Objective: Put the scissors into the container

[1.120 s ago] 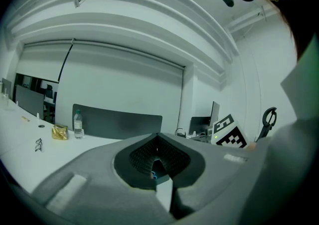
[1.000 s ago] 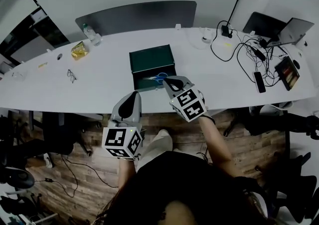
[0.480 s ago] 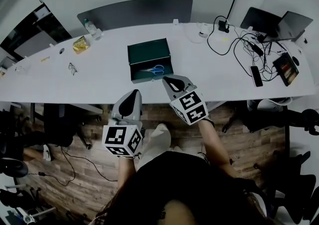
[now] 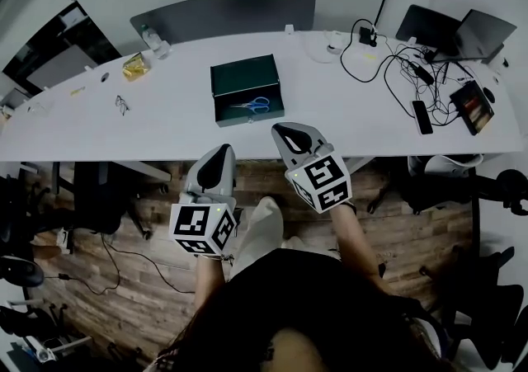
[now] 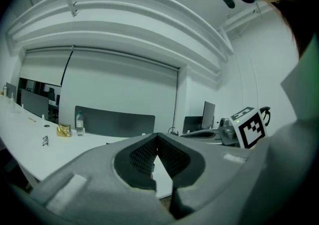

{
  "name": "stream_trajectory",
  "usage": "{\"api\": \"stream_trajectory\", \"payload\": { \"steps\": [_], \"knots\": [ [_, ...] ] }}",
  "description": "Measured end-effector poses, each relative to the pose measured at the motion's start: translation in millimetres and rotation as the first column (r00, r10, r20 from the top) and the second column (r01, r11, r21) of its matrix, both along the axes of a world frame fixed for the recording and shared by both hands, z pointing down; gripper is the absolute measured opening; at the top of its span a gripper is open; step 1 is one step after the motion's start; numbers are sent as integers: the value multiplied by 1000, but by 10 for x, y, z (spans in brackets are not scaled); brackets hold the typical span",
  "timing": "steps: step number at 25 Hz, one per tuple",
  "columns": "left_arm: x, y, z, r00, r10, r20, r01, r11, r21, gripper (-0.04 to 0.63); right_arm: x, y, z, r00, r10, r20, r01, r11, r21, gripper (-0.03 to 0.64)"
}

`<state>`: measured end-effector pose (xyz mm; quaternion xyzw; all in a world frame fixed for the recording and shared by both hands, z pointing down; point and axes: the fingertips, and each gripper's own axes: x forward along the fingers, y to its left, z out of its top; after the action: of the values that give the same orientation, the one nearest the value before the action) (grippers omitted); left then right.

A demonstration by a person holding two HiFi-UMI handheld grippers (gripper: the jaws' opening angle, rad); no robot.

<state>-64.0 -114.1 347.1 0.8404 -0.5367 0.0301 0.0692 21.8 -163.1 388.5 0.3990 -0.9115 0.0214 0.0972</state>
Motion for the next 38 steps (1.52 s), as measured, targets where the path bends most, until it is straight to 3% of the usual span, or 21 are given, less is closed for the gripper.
{"api": "stream_trajectory", "payload": {
  "steps": [24,38],
  "knots": [
    [131,816,-108,1000,-14,16,13,999,46,11,264,989,-405,998,11,69,-18,994,108,9],
    [220,1134,-74,999,1,32,-2,999,52,11,354,1400,-430,996,17,91,-29,992,122,9]
  ]
}}
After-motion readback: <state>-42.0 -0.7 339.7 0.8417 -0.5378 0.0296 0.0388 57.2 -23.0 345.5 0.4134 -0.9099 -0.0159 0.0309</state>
